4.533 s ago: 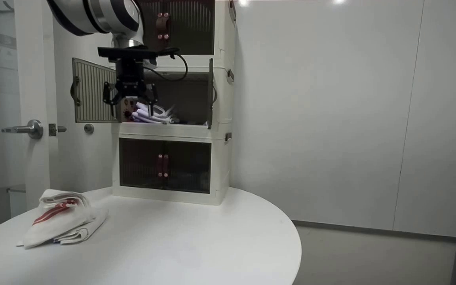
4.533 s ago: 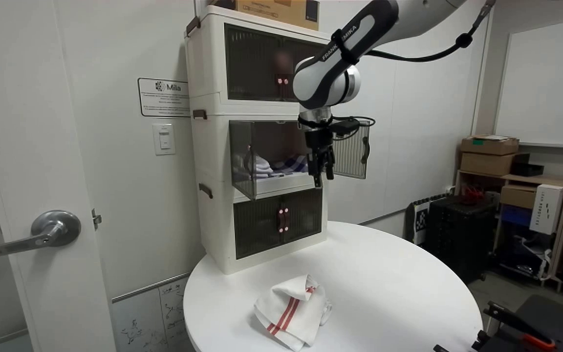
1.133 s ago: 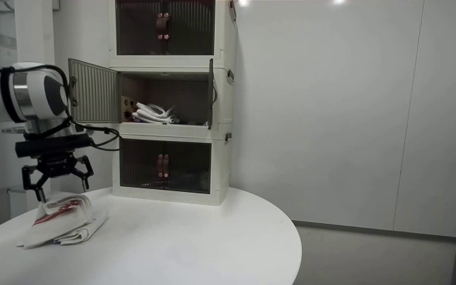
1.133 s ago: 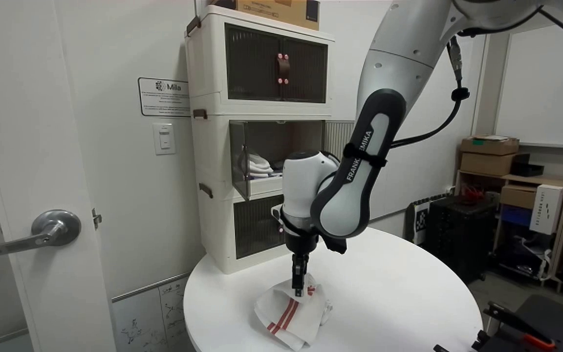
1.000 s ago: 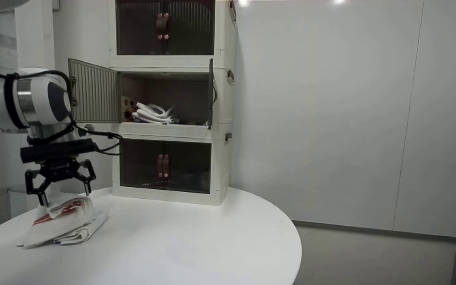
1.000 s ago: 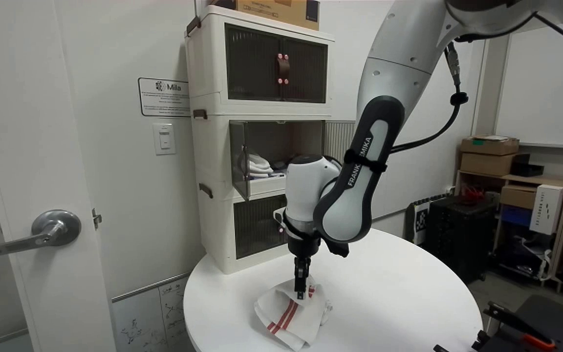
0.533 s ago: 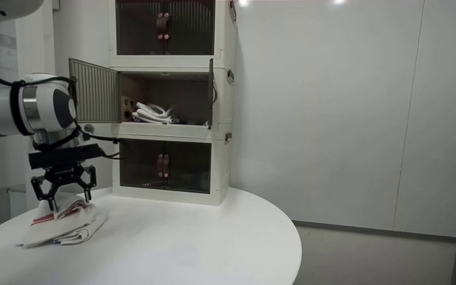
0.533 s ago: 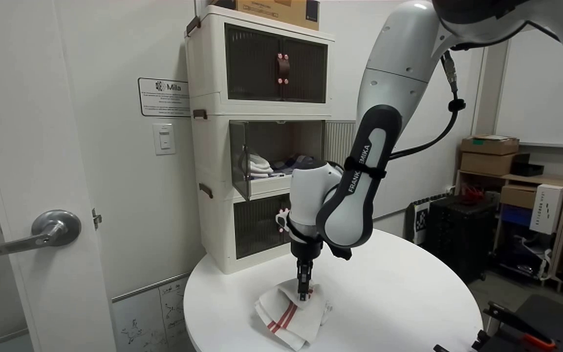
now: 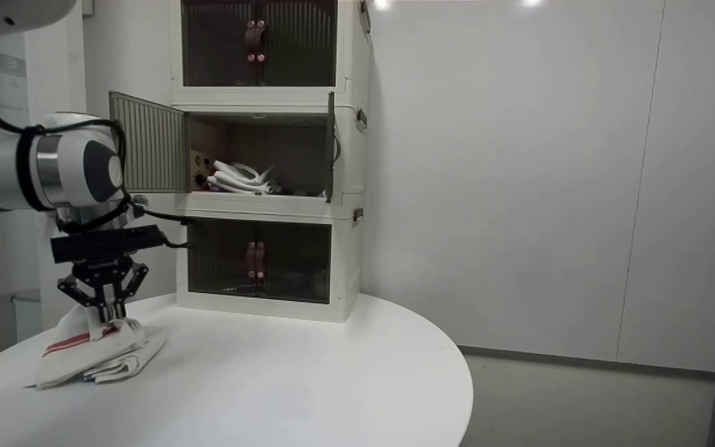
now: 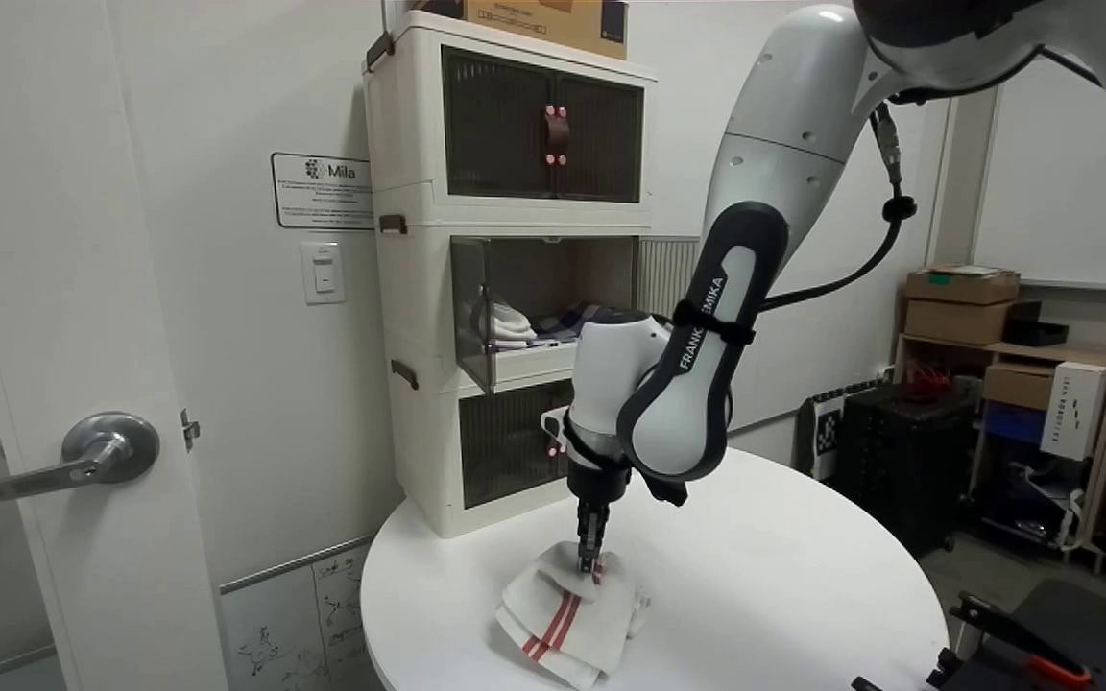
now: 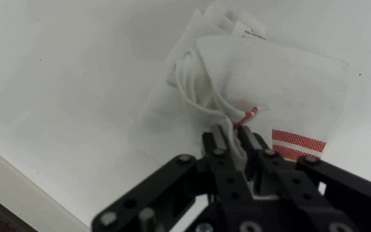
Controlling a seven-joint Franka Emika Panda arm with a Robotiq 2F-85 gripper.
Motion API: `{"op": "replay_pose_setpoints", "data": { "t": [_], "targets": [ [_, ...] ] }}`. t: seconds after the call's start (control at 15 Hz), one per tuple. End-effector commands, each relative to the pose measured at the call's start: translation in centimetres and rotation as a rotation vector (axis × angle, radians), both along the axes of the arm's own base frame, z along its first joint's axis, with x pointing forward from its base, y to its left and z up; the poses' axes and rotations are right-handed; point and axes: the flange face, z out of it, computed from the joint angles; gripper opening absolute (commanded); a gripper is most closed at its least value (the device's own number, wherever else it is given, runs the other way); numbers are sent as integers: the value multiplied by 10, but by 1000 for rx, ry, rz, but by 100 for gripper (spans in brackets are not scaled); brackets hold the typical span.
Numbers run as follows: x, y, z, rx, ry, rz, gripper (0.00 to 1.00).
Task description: Put the towel in the middle cabinet
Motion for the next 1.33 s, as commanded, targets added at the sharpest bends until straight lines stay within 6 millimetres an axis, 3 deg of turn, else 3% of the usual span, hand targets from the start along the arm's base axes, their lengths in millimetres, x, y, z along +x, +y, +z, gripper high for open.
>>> {"op": "replay_pose_setpoints", "data": {
  "t": [0.0,0.2,0.93,1.27],
  "targets": [
    [4,-11,19,43,-61,-35,3],
    [8,-25,40,72,-133,-97,8],
    [26,-55,113,94,-346,-267,7],
    [52,-80,145,53,-482,-395,8]
  ]
}}
